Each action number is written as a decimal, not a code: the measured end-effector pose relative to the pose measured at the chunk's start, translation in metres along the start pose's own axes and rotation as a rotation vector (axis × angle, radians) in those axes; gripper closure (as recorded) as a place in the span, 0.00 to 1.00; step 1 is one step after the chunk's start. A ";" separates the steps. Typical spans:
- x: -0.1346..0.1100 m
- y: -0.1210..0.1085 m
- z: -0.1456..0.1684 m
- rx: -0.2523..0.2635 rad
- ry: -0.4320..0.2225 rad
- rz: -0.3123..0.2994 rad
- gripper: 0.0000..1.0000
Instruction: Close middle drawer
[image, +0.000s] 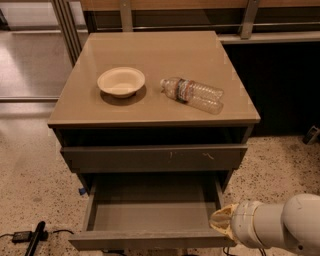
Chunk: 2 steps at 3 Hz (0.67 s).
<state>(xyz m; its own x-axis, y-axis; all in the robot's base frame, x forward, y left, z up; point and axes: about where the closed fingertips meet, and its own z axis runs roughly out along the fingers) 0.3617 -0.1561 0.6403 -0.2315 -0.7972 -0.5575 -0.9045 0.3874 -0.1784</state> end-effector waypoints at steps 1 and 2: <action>0.019 0.008 0.030 0.041 -0.023 0.023 1.00; 0.019 0.008 0.030 0.041 -0.023 0.023 1.00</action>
Offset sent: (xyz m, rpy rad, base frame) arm -0.0036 0.0023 -0.0334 0.0201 -0.0189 -0.0282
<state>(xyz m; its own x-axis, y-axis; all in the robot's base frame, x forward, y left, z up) 0.3608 -0.1544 0.6035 -0.2435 -0.7774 -0.5799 -0.8834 0.4247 -0.1983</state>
